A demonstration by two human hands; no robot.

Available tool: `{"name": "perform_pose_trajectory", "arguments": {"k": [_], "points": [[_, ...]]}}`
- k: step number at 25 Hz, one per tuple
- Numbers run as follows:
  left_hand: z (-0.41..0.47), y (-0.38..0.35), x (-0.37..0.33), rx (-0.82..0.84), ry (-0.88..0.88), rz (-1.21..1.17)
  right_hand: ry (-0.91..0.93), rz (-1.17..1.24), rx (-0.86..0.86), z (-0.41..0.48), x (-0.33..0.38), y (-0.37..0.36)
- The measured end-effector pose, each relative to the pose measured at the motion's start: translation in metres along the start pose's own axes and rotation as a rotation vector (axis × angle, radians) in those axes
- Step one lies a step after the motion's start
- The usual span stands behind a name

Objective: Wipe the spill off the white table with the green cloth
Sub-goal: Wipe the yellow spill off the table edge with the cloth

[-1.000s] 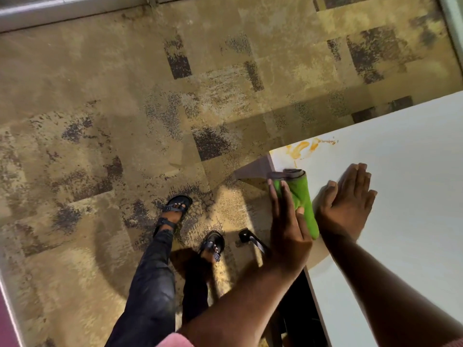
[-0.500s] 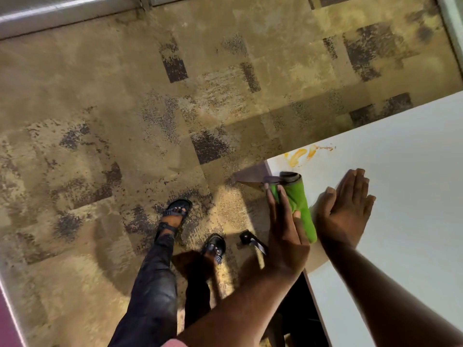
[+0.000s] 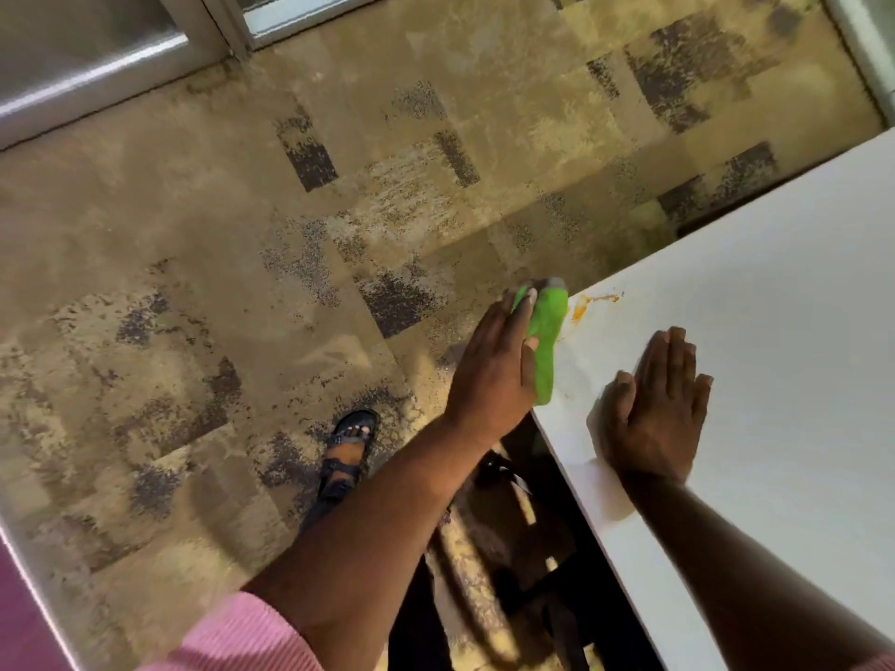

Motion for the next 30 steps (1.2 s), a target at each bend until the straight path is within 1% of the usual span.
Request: {"name": "perform_pose_trajectory", "arguments": {"k": [1, 2, 4, 6, 7, 10, 13, 15, 18, 22, 25, 27, 30], "points": [[-0.009, 0.004, 0.005, 0.025, 0.003, -0.006, 0.005, 0.003, -0.003, 0.000, 0.000, 0.000], [-0.015, 0.008, 0.011, 0.033, 0.044, -0.028, 0.009, 0.000, 0.000, 0.002, -0.002, 0.001], [-0.017, 0.013, 0.016, -0.008, 0.079, -0.044, 0.022, -0.025, 0.018, 0.001, -0.002, 0.000], [-0.001, 0.011, 0.003, -0.033, -0.025, 0.019, 0.018, -0.020, 0.018, 0.001, -0.003, 0.000], [0.009, 0.008, -0.005, -0.019, -0.084, 0.062, 0.008, -0.008, 0.012, 0.001, -0.004, 0.000], [0.026, 0.005, -0.020, 0.073, -0.242, 0.226, -0.002, 0.029, -0.001, 0.000, -0.001, 0.000], [0.020, 0.013, -0.013, 0.155, -0.343, 0.291, -0.018, 0.045, -0.001, 0.002, 0.000, 0.002], [0.011, 0.020, -0.004, 0.194, -0.325, 0.299, -0.018, 0.071, -0.007, 0.002, 0.001, 0.003], [0.011, 0.026, 0.001, 0.202, -0.258, 0.291, -0.022, 0.082, -0.043, 0.001, -0.002, -0.001], [0.047, 0.000, -0.044, 0.252, -0.225, 0.258, 0.005, 0.047, -0.067, 0.002, -0.005, -0.007], [0.066, -0.016, -0.069, 0.258, -0.253, 0.318, 0.012, 0.052, -0.069, 0.000, -0.005, -0.006], [0.055, -0.002, -0.057, 0.250, -0.246, 0.338, 0.008, 0.071, -0.076, 0.002, -0.003, -0.001], [0.024, 0.032, -0.020, 0.245, -0.194, 0.338, 0.003, 0.075, -0.109, 0.000, 0.001, 0.004]]}}
Point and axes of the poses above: each hand's wrist, its own z-axis towards the middle knuckle, its own y-axis out of the back of the hand, x = y × z, the point moved 3 cm from there along z, towards the middle knuckle, and after that the axes turned 15 degrees about y, right-handed, at the moved point
